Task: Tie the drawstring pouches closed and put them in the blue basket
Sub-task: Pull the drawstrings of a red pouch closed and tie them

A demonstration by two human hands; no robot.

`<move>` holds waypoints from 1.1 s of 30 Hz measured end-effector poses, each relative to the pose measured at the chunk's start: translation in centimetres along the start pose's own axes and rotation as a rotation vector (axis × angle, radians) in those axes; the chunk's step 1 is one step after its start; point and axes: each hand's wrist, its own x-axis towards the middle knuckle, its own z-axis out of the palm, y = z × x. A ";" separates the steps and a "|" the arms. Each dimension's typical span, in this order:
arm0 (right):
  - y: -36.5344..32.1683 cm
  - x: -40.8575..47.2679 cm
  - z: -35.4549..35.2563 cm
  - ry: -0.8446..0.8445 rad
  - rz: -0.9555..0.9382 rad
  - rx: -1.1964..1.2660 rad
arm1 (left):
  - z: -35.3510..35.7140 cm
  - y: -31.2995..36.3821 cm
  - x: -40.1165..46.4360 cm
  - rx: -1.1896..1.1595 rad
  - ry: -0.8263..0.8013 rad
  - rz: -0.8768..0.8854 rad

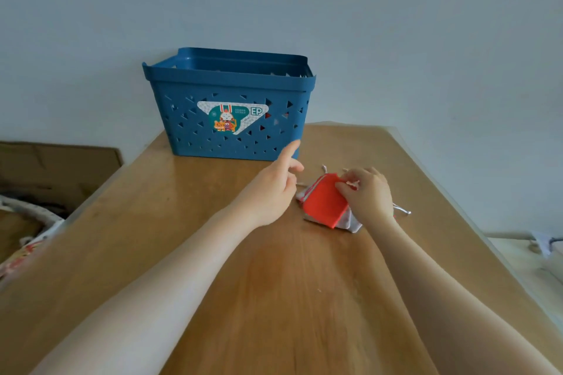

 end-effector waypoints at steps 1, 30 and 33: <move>-0.7 0.0 -0.5 0.036 -0.054 0.043 | -0.1 0.2 0.2 -0.027 0.004 -0.003; -2.8 0.6 -2.9 -0.226 0.071 0.576 | -1.4 -3.4 0.4 0.095 0.048 -0.105; -2.7 0.7 -2.3 -0.230 0.299 1.139 | -1.5 -3.0 0.2 -0.115 0.037 -0.073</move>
